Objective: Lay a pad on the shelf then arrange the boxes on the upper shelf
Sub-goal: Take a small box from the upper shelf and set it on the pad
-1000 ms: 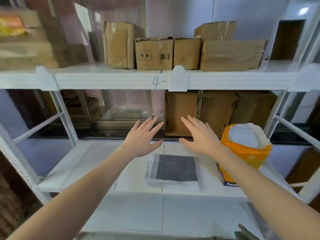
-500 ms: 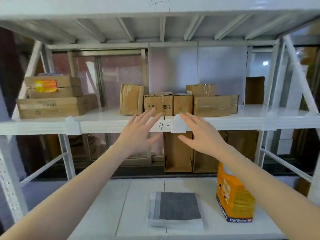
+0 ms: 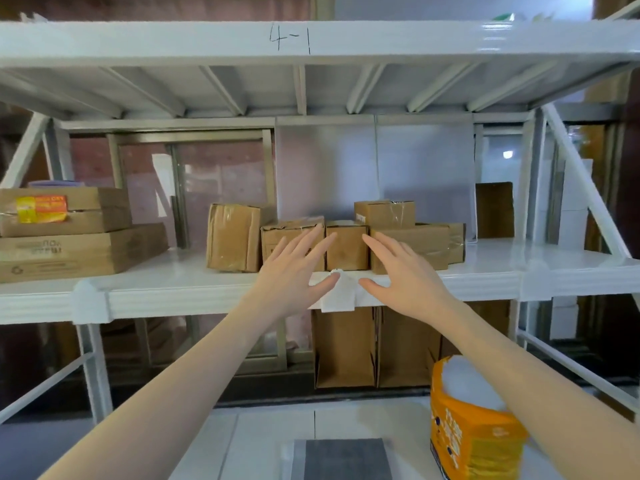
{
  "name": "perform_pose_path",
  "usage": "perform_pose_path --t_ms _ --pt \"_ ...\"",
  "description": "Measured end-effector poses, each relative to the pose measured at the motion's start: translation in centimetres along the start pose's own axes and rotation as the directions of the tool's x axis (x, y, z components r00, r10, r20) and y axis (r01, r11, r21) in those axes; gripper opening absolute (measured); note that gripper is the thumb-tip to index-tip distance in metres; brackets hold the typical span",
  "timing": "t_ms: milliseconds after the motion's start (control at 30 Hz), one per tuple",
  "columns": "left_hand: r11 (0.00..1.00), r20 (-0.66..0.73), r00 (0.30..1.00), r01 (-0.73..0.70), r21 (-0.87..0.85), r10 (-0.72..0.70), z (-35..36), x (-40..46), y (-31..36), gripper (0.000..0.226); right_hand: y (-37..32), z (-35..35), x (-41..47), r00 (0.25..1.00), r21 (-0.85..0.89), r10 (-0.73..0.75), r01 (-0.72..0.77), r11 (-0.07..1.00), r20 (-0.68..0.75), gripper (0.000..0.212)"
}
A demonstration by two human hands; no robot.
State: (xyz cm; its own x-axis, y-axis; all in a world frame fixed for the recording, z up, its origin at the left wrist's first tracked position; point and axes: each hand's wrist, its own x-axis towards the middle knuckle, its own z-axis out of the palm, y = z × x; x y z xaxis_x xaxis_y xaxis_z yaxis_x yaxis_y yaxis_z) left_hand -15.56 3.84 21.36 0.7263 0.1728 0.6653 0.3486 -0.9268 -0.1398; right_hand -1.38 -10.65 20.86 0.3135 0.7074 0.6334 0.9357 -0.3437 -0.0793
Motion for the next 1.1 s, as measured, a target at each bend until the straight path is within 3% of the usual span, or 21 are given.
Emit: perform_pose_path --t_ms 133,333,600,900,1100 --pt "0.999 -0.026 1.000 0.002 -0.048 -0.003 1.9 3.8 0.4 0.061 2.5 0.2 2.4 0.999 -0.060 -0.039 0.038 0.997 -0.022 0.071" --pt "1.000 -0.035 0.999 0.014 0.012 -0.014 4.6 8.4 0.4 0.064 5.6 0.4 6.1 0.996 -0.068 -0.077 0.074 0.995 -0.046 0.071" --pt "0.995 0.047 0.995 0.092 0.022 -0.093 7.4 12.8 0.5 0.064 8.1 1.1 8.5 0.986 -0.078 -0.137 0.130 0.988 -0.096 0.068" --pt "0.978 0.030 0.992 0.113 0.176 -0.120 8.0 13.5 1.6 0.058 8.6 1.0 8.9 0.980 -0.049 -0.155 0.150 0.987 -0.123 0.064" --pt "0.977 -0.012 0.984 0.175 0.122 -0.175 7.2 13.0 3.1 0.053 8.4 1.0 8.1 0.981 -0.033 -0.157 0.154 0.988 -0.116 0.062"
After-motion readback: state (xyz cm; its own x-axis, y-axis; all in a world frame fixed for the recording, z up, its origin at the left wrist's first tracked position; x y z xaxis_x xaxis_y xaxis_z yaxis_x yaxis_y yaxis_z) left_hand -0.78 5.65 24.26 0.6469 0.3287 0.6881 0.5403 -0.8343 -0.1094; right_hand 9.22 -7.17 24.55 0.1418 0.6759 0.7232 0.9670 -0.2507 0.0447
